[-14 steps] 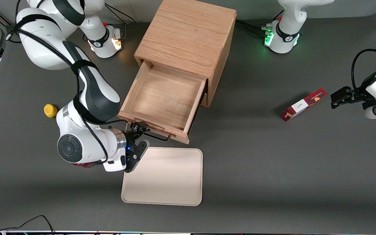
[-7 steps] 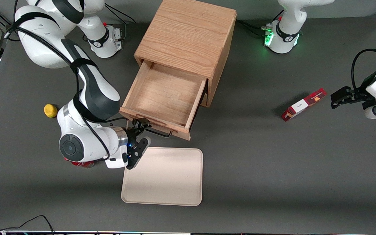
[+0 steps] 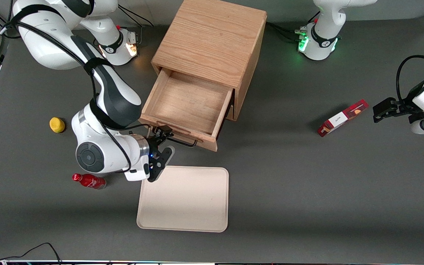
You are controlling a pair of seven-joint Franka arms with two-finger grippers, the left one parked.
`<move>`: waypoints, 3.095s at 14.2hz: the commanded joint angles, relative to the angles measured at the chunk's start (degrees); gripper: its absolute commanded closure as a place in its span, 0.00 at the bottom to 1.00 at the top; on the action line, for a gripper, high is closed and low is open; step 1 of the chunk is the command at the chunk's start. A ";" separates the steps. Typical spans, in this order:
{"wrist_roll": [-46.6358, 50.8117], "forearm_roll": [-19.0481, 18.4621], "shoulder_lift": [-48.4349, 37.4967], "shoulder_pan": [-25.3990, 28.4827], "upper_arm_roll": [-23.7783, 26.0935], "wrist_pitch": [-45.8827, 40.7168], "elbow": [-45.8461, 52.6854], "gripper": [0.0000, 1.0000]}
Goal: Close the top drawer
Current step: 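Push the drawer into the cabinet with the right gripper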
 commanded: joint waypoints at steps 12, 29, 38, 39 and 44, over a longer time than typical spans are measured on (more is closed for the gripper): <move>4.44 5.88 -11.80 -1.10 1.18 8.40 -18.26 0.00; 5.05 12.13 -22.27 -0.92 3.63 15.26 -33.48 0.00; 5.58 14.94 -26.05 -0.92 5.75 19.83 -40.07 0.00; 5.67 14.94 -26.14 -0.92 5.83 19.83 -40.16 0.00; 9.19 14.94 -26.92 -0.92 7.42 19.66 -40.60 0.00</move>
